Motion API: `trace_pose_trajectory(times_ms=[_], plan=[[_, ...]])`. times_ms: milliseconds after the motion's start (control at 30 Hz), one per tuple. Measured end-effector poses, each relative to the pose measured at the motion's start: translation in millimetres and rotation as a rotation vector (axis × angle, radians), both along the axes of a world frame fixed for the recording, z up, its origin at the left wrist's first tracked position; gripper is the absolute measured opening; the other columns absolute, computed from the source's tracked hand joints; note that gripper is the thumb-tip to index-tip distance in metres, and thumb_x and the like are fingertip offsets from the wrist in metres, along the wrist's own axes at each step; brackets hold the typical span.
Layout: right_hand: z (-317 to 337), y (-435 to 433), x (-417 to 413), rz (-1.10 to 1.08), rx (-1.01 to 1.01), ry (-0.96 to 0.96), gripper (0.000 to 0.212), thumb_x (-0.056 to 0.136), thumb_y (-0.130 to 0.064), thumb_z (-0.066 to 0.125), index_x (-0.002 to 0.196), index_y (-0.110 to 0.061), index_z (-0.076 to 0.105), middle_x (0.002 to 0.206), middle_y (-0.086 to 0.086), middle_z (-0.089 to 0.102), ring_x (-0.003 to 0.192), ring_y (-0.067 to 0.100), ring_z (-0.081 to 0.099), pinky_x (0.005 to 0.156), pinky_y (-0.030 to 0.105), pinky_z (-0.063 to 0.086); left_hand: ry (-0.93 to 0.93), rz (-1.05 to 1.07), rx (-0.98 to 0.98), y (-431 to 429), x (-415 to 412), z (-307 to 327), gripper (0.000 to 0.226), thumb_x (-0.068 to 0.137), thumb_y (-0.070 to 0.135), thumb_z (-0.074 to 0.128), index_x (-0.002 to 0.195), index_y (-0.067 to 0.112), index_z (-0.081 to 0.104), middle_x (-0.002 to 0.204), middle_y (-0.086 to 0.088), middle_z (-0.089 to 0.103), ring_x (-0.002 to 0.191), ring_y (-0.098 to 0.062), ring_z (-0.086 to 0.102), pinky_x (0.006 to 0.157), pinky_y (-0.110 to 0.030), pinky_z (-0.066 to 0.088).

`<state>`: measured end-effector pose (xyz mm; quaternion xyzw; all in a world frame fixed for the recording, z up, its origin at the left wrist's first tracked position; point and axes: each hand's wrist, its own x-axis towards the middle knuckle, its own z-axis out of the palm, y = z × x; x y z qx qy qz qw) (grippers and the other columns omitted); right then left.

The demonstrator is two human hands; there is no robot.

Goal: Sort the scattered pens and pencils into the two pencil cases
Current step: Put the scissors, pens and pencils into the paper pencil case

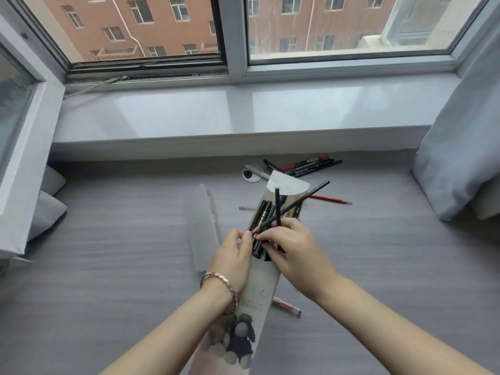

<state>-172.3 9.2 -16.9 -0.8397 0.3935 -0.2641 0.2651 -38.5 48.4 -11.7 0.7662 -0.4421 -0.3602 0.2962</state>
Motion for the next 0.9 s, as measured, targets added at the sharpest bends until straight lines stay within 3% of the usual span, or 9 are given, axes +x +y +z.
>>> trace_pose_trajectory(times_ms=[100,200,267,333,433,500,567,700,900], plan=[[0,3,-1,-0.046,-0.142,0.045,0.024,0.082,-0.026,0.047,0.090,-0.019,0.068,0.096,-0.007,0.072,0.110,0.029,0.055,0.096,0.037,0.041,0.027,0.053,-0.024,-1,-2,0,0.027,0.097,0.031,0.034,0.080,0.015,0.047,0.064,0.005,0.051,0.071,-0.023,0.049,0.066,-0.030,0.034],[5,0,-5,-0.119,-0.193,-0.023,0.018,0.080,-0.021,0.051,0.085,-0.018,0.069,0.090,-0.006,0.071,0.108,0.022,0.054,0.094,0.030,0.040,0.032,0.087,-0.053,-1,-1,-2,0.030,0.097,0.030,0.033,0.080,0.013,0.049,0.078,-0.014,0.065,0.080,-0.031,0.058,0.071,-0.034,0.041],[11,-9,-9,-0.172,-0.116,-0.171,0.017,0.080,-0.017,0.053,0.085,-0.016,0.069,0.085,-0.003,0.069,0.097,0.007,0.055,0.088,0.020,0.042,0.029,0.088,-0.076,0,0,-2,0.030,0.097,0.030,0.032,0.080,0.012,0.050,0.082,-0.018,0.067,0.080,-0.031,0.060,0.071,-0.036,0.044],[18,-19,-11,-0.300,-0.015,-0.313,0.014,0.082,-0.011,0.056,0.090,-0.017,0.066,0.085,-0.005,0.059,0.083,-0.007,0.051,0.076,0.007,0.040,0.026,0.064,-0.088,0,1,-1,0.030,0.097,0.029,0.032,0.074,0.017,0.047,0.071,-0.010,0.062,0.069,-0.024,0.055,0.064,-0.033,0.041],[33,-40,-14,-0.611,0.317,-0.476,0.029,0.087,-0.017,0.058,0.114,-0.023,0.049,0.096,-0.005,0.048,0.074,-0.001,0.048,0.064,0.008,0.041,0.004,0.035,-0.089,1,1,-1,0.032,0.098,0.028,0.032,0.068,0.023,0.041,0.059,0.005,0.047,0.058,-0.013,0.044,0.055,-0.026,0.034],[38,-56,-18,-0.681,0.585,-0.558,0.050,0.088,-0.028,0.056,0.132,-0.019,0.034,0.110,0.000,0.051,0.082,0.003,0.053,0.072,0.011,0.044,-0.006,0.010,-0.078,2,1,-3,0.031,0.098,0.029,0.032,0.069,0.022,0.041,0.060,0.005,0.046,0.057,-0.012,0.043,0.055,-0.027,0.033],[36,-70,-20,-0.691,0.709,-0.617,0.055,0.088,-0.028,0.057,0.136,-0.016,0.031,0.109,0.003,0.058,0.087,0.012,0.057,0.077,0.024,0.048,0.000,-0.029,-0.064,2,2,-4,0.031,0.098,0.029,0.032,0.070,0.022,0.042,0.061,0.003,0.046,0.057,-0.014,0.042,0.054,-0.028,0.032],[33,-81,-20,-0.716,0.719,-0.726,0.028,0.091,-0.009,0.053,0.118,-0.002,0.052,0.075,0.001,0.062,0.051,0.002,0.048,0.045,0.011,0.041,-0.014,-0.076,-0.059,2,2,-3,0.030,0.097,0.030,0.033,0.068,0.028,0.042,0.060,0.004,0.046,0.058,-0.015,0.043,0.057,-0.030,0.033],[39,-76,-22,-0.543,0.722,-0.673,0.023,0.092,-0.004,0.049,0.113,-0.002,0.056,0.068,0.004,0.059,0.042,0.001,0.042,0.039,0.011,0.035,-0.023,-0.056,-0.050,1,5,0,0.034,0.098,0.028,0.032,0.065,0.028,0.040,0.059,0.008,0.046,0.057,-0.007,0.043,0.055,-0.022,0.033]])
